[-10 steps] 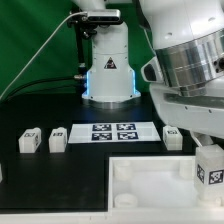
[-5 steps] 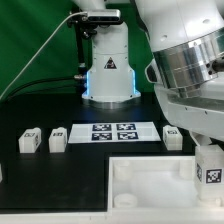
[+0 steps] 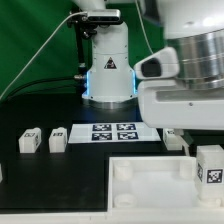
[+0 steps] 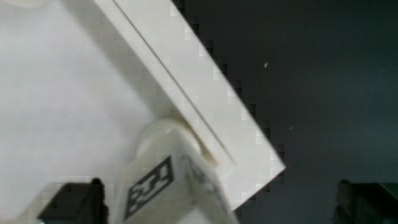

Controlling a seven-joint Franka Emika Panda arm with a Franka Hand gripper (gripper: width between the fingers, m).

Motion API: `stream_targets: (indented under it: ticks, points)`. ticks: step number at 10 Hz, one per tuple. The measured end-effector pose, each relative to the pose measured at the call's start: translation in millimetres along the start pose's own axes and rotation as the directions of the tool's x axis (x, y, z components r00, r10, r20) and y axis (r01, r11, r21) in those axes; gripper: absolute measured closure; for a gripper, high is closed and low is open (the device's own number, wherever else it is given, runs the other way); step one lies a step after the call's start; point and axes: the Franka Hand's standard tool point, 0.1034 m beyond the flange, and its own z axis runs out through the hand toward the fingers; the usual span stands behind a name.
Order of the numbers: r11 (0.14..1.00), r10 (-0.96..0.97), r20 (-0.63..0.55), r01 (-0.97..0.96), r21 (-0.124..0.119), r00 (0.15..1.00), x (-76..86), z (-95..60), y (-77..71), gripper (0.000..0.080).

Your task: Assemble one leg

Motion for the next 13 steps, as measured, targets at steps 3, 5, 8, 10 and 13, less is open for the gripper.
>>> stream_targets:
  ticks: [3,5,8,10,13]
  points:
    - [0.918,-0.395,-0.008,0.394,-0.034,0.919,1.2,0.2,0.1,0.0151]
    - [0.766,-0.641,-0.001,0.641,-0.048,0.767,15.0,-2.3,9.2,0.0151]
    - [0.773,-0.633,-0.004,0.633,-0.041,0.774,19.8,-2.1,13.5,0.0272]
    - [0.841,-0.540,-0.011,0.540,-0.036,0.841,20.2,-2.4,13.1,0.0423]
    - [0.975,-0.222,-0.030,0.221,-0.036,0.975,22.4,-2.4,15.4,0.0506]
